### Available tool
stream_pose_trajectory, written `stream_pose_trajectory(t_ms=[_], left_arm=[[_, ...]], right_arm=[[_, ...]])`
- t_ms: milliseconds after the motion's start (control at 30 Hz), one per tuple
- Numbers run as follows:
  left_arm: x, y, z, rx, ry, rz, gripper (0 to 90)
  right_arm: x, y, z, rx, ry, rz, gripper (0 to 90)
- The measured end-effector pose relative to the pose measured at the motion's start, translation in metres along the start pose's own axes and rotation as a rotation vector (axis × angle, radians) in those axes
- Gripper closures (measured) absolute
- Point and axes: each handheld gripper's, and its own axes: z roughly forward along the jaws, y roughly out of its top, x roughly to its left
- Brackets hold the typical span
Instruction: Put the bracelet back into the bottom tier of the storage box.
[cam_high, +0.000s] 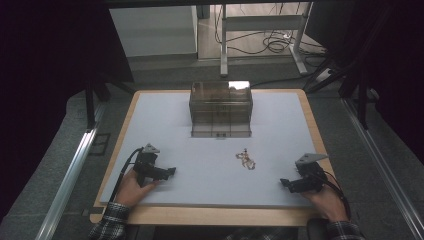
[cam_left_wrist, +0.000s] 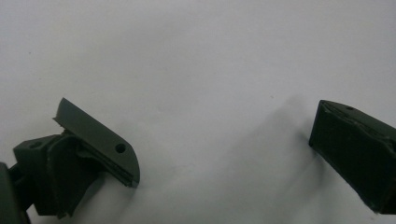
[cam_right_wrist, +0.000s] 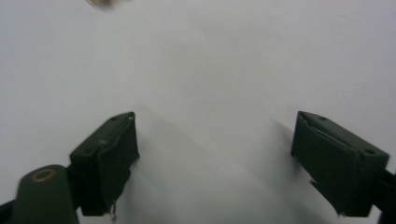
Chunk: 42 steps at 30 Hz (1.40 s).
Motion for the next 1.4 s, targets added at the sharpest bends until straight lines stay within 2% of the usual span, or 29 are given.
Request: stream_pose_trajectory(t_ms=[33, 100, 167, 867, 1400], left_arm=[[0.000, 0.000, 0.000, 0.000, 0.000, 0.000, 0.0], [0.000, 0.000, 0.000, -0.001, 0.000, -0.001, 0.0], [0.000, 0.000, 0.000, -0.001, 0.000, 0.000, 0.0], [0.000, 0.000, 0.000, 0.000, 0.000, -0.001, 0.0], [0.000, 0.000, 0.000, 0.005, 0.000, 0.005, 0.0]], right_arm=[[-0.001, -0.004, -0.001, -0.021, 0.011, 0.010, 9.9], [-0.002, -0.006, -0.001, -0.029, 0.012, 0.001, 9.4], [0.000, -0.003, 0.001, -0.010, 0.007, -0.007, 6.9], [0.003, -0.003, 0.002, -0.005, 0.008, -0.006, 3.3], [0.005, 0.006, 0.002, 0.061, -0.001, -0.001, 4.7]])
